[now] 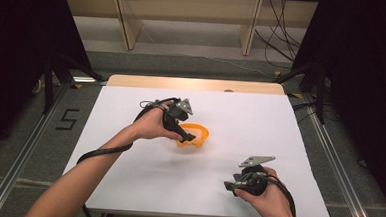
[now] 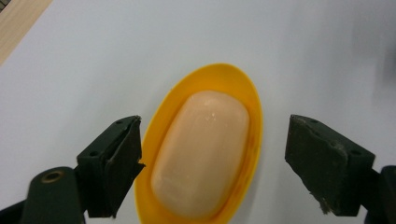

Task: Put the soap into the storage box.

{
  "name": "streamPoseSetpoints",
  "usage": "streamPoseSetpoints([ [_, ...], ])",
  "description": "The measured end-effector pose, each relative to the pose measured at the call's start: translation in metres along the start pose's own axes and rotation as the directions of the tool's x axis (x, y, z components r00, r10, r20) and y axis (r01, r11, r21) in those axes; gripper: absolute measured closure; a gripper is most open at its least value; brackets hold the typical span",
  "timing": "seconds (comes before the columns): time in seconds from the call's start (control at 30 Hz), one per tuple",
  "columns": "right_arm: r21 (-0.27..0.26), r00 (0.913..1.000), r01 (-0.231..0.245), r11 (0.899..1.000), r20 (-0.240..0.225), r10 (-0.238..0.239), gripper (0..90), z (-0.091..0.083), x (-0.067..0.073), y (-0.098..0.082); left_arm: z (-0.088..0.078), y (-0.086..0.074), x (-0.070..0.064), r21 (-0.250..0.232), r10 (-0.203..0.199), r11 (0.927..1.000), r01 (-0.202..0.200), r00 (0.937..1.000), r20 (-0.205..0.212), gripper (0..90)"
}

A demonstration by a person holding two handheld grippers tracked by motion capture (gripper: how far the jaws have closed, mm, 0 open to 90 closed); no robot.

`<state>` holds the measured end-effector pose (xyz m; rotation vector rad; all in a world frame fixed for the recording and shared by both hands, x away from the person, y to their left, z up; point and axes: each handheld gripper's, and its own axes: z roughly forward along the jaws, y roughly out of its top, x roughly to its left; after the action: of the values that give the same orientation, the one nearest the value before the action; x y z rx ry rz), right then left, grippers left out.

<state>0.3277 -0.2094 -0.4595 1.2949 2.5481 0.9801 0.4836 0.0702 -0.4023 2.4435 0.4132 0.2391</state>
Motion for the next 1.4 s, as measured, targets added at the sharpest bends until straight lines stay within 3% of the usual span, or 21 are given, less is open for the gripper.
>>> streamPoseSetpoints([
  [0.1,-0.002,1.0000,0.003,1.000,-0.001,-0.003,51.5,0.000,0.000,0.000,-0.009,-0.006,-0.006,-0.006,0.000,1.0000,0.000,1.0000,0.000,17.2],
  [0.27,0.022,1.0000,-0.005,1.000,0.005,0.005,51.4,-0.001,0.000,0.000,-0.025,-0.021,-0.017,0.007,-0.003,1.0000,0.003,0.9993,-0.036,17.5],
  [0.33,0.013,1.0000,0.007,1.000,0.000,-0.007,51.4,0.000,0.000,0.000,-0.030,-0.028,-0.021,-0.013,-0.039,0.9992,0.038,0.9981,-0.047,17.9],
  [0.37,0.013,1.0000,0.005,1.000,0.007,-0.005,51.4,0.001,0.000,0.000,-0.033,-0.030,-0.021,-0.004,-0.022,0.9998,0.022,0.9984,-0.052,18.3],
  [0.47,0.026,0.9999,-0.013,1.000,-0.002,0.013,51.3,0.001,0.001,0.000,-0.041,-0.040,-0.028,-0.035,-0.070,0.9971,0.068,0.9951,-0.069,19.1],
  [0.57,0.042,0.9989,-0.046,0.998,-0.008,0.046,51.3,-0.001,0.004,0.001,-0.048,-0.051,-0.034,-0.047,-0.085,0.9956,0.081,0.9929,-0.084,19.3],
  [0.6,0.041,0.9991,-0.043,0.998,-0.007,0.043,51.3,-0.001,0.004,0.001,-0.050,-0.055,-0.036,-0.051,-0.091,0.9949,0.087,0.9921,-0.086,19.3],
  [0.63,0.029,1.0000,-0.007,1.000,0.004,0.007,51.3,0.000,0.001,0.001,-0.052,-0.058,-0.037,-0.048,-0.083,0.9957,0.079,0.9926,-0.088,19.4],
  [0.73,0.027,0.9999,-0.016,0.999,0.000,0.016,51.3,0.001,0.002,0.000,-0.058,-0.074,-0.044,-0.050,-0.101,0.9941,0.096,0.9909,-0.090,19.6],
  [0.83,0.027,1.0000,-0.004,1.000,0.005,0.004,51.2,0.000,0.000,0.001,-0.061,-0.091,-0.051,-0.075,-0.176,0.9822,0.172,0.9831,-0.049,20.8],
  [0.93,0.026,0.9999,-0.009,1.000,0.009,0.009,51.3,0.001,0.000,-0.001,-0.063,-0.112,-0.059,-0.071,-0.181,0.9817,0.177,0.9814,-0.063,21.0],
  [1.0,0.033,0.9999,-0.010,0.999,0.012,0.010,51.3,0.001,0.000,0.000,-0.059,-0.127,-0.066,-0.078,-0.209,0.9758,0.204,0.9760,-0.062,21.4],
  [1.07,0.032,0.9999,-0.006,0.999,0.011,0.005,51.3,0.001,0.000,0.000,-0.057,-0.143,-0.073,-0.090,-0.215,0.9739,0.209,0.9743,-0.067,22.1],
  [1.1,0.028,0.9999,-0.013,1.000,0.004,0.013,51.3,0.001,0.001,-0.001,-0.054,-0.154,-0.077,-0.115,-0.232,0.9679,0.224,0.9709,-0.060,22.6],
  [1.13,0.030,0.9999,-0.009,1.000,0.008,0.009,51.3,0.000,0.000,-0.001,-0.053,-0.163,-0.081,-0.118,-0.231,0.9678,0.222,0.9706,-0.067,22.9],
  [1.17,0.003,0.9997,-0.003,1.000,0.023,0.002,51.4,0.004,-0.001,-0.003,-0.054,-0.168,-0.082,-0.098,-0.202,0.9761,0.194,0.9757,-0.085,23.0],
  [1.2,0.035,1.0000,-0.007,0.999,0.005,0.007,51.4,0.001,0.000,-0.002,-0.054,-0.172,-0.085,-0.090,-0.216,0.9738,0.209,0.9727,-0.084,23.2],
  [1.3,0.038,1.0000,-0.003,0.999,0.008,0.003,51.4,0.002,0.000,-0.001,-0.058,-0.174,-0.088,-0.098,-0.240,0.9679,0.231,0.9668,-0.088,22.9],
  [1.33,0.038,1.0000,-0.002,0.999,0.007,0.002,51.4,0.002,0.000,-0.001,-0.058,-0.174,-0.088,-0.093,-0.218,0.9735,0.209,0.9703,-0.104,22.9],
  [1.4,0.036,1.0000,0.002,0.999,0.008,-0.002,51.4,0.002,0.000,-0.002,-0.057,-0.173,-0.089,-0.094,-0.226,0.9717,0.216,0.9688,-0.102,23.4],
])
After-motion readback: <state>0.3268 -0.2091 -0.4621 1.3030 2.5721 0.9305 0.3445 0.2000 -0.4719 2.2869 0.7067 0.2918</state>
